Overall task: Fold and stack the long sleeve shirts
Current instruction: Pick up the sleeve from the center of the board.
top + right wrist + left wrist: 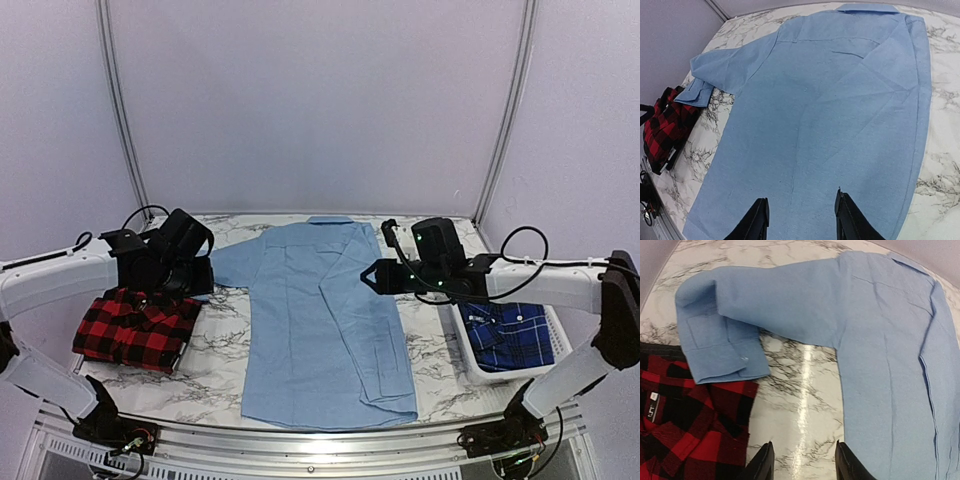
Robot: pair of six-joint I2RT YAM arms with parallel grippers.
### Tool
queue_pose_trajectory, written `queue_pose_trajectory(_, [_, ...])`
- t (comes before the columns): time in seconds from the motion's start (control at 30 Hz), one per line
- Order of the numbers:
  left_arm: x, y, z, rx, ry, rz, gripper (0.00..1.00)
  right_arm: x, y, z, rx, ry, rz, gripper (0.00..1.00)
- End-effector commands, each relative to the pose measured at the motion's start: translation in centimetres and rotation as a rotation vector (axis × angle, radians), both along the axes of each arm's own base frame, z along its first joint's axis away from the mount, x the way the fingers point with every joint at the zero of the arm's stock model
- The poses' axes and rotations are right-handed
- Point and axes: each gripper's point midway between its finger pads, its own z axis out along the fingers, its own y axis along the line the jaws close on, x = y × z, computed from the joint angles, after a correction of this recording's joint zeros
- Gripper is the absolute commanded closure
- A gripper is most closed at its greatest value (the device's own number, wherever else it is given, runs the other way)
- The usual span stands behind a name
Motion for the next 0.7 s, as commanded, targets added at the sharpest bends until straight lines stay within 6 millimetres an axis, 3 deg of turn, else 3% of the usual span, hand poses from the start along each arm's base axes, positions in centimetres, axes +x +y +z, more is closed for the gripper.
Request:
queue_pose_trajectory(0.0, [0.5,5.8,-0.8,0.038,0.02,0.21,0.54,1.2,1.1,5.5,0.1,-0.161,0.023,0.55])
queue_pose_trajectory(0.13, [1.6,7.9,-1.5,-0.033,0.032,0.37,0.51,1.2,0.9,8.8,0.171,-0.265,0.015,0.44])
queue_pose_trajectory(0.27, [2.2,8.8,-2.4,-0.114,0.031,0.511,0.51,1.3,0.5,11.4,0.197,-0.341,0.003,0.42])
queue_pose_trajectory(0.67, [3.3,10.0,-5.6,-0.287,0.003,0.872,0.51,0.7,-0.4,14.9,0.241,-0.436,-0.011,0.42])
